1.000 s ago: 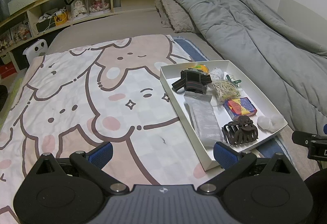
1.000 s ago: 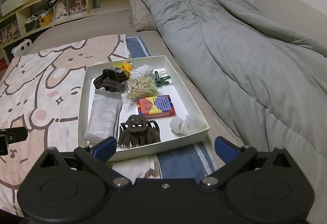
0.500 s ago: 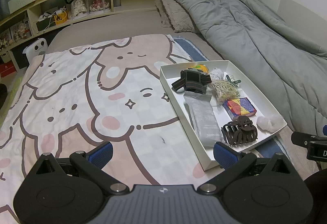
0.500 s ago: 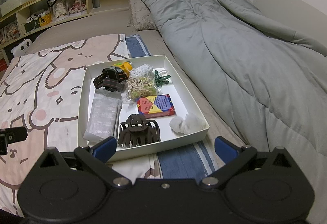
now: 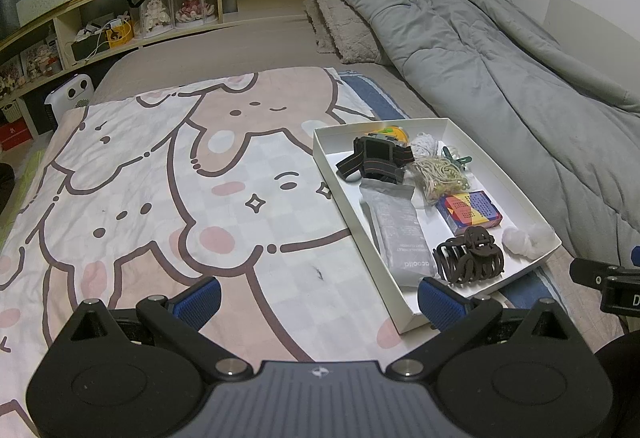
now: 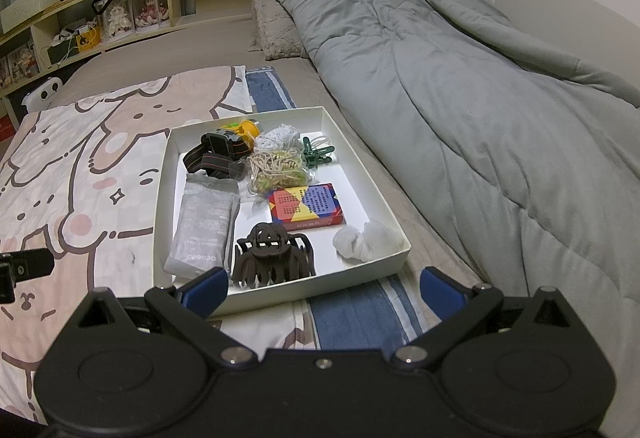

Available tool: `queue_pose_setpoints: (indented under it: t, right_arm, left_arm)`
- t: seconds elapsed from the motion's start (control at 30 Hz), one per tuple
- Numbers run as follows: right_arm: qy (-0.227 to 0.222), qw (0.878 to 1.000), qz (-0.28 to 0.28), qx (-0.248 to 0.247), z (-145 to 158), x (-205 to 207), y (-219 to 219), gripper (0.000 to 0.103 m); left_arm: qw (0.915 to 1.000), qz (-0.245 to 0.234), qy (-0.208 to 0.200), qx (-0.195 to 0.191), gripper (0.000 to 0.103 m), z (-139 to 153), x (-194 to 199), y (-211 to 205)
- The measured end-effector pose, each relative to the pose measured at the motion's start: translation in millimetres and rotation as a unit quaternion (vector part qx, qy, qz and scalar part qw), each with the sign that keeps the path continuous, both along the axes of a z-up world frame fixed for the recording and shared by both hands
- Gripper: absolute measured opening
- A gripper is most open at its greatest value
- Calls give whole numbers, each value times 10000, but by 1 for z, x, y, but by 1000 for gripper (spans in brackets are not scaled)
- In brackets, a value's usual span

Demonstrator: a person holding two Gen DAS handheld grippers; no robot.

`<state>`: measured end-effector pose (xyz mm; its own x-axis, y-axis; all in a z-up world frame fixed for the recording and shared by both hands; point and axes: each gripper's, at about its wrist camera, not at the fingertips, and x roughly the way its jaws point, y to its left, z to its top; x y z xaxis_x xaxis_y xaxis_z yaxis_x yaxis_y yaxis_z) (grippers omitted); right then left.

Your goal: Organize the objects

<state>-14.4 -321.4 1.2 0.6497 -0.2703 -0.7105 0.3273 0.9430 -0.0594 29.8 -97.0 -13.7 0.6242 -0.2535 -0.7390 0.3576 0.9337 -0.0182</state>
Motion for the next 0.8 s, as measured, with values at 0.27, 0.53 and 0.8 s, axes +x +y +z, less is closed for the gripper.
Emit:
queue_pose_setpoints:
  t: [0.27,0.53,0.8]
  right_arm:
    - [2,10000,-15,41,-2,-1,2,103]
    - [16,10000,-18,57,-1,-1,3,103]
    - [41,10000,-16,74,0,0,2,103]
  left_arm:
    - [10000,11,15,-14,103,-1,-1,-1]
    - [10000,58,48,-37,103,0,0,2]
    - [9999,66,87,-62,103,0,1,4]
